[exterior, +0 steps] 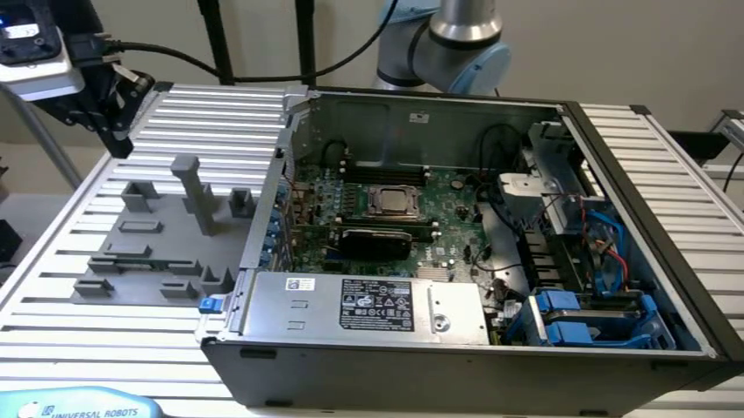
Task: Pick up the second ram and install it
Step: 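Reach for the second ram, then pick up the second ram and move it above second insertion slot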
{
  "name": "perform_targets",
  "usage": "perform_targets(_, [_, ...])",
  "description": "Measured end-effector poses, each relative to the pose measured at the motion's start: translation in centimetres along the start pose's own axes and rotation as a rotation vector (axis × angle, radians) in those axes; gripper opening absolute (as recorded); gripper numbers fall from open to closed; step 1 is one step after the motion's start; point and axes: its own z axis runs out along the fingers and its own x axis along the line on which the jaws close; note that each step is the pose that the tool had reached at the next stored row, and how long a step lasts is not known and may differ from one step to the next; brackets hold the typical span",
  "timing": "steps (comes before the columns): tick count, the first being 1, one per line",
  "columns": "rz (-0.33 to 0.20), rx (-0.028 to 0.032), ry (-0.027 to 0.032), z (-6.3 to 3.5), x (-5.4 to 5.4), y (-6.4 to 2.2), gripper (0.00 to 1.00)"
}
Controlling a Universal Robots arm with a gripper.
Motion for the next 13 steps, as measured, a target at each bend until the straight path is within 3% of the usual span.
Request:
perform_targets(7, [-0.002, -0.0001, 0.0001, 0.83, 3.0, -0.41, 0.11])
perform_targets(13, [-0.002, -0.0001, 0.0007, 0.83, 3.1, -0.41, 0.11])
